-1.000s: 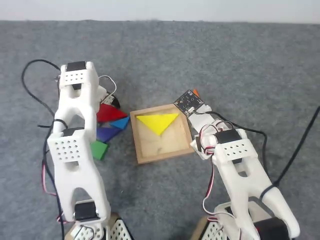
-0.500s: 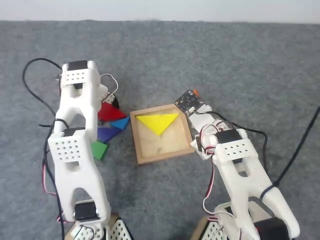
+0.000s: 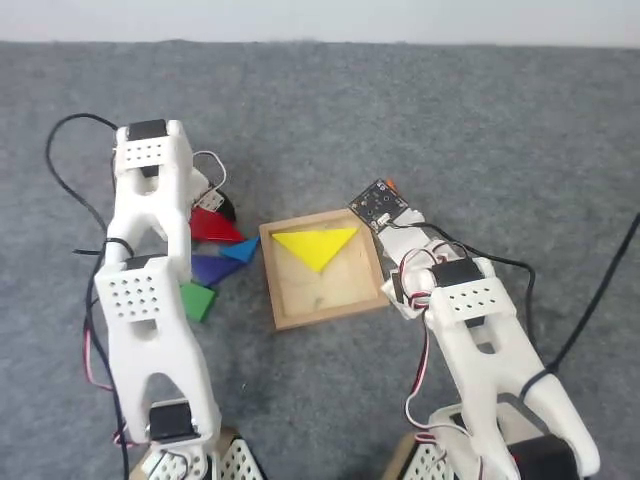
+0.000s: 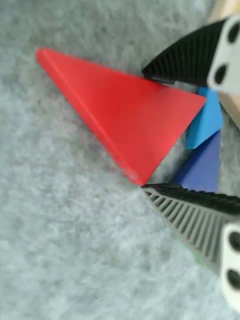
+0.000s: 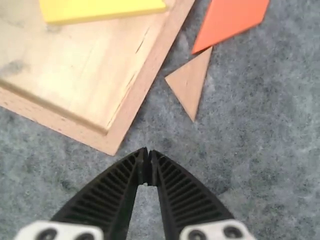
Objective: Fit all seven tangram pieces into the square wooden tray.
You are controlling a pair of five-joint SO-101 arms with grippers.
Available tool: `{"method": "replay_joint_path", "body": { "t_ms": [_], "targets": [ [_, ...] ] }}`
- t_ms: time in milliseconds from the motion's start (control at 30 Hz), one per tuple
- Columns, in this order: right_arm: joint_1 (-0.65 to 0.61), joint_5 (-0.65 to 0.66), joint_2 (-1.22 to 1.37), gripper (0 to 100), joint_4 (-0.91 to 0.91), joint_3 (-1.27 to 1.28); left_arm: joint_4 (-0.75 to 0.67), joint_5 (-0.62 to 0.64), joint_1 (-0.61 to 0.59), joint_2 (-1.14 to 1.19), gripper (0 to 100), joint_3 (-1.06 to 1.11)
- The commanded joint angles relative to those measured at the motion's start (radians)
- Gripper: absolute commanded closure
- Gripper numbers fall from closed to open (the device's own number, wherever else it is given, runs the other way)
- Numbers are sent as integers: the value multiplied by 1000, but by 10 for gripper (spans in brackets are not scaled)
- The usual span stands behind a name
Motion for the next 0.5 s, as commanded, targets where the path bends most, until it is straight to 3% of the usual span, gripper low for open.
{"method": "replay_joint_path", "body": {
  "t_ms": [0, 133, 467],
  "targets": [
    [13, 0, -51, 989, -18, -3, 40, -190, -3, -2, 685, -56],
    [13, 0, -51, 989, -18, -3, 37, -347, -18, 9, 685, -68],
    [13, 0, -53, 989, -16, -3, 5, -390, -60, 5, 684, -93]
  ]
}}
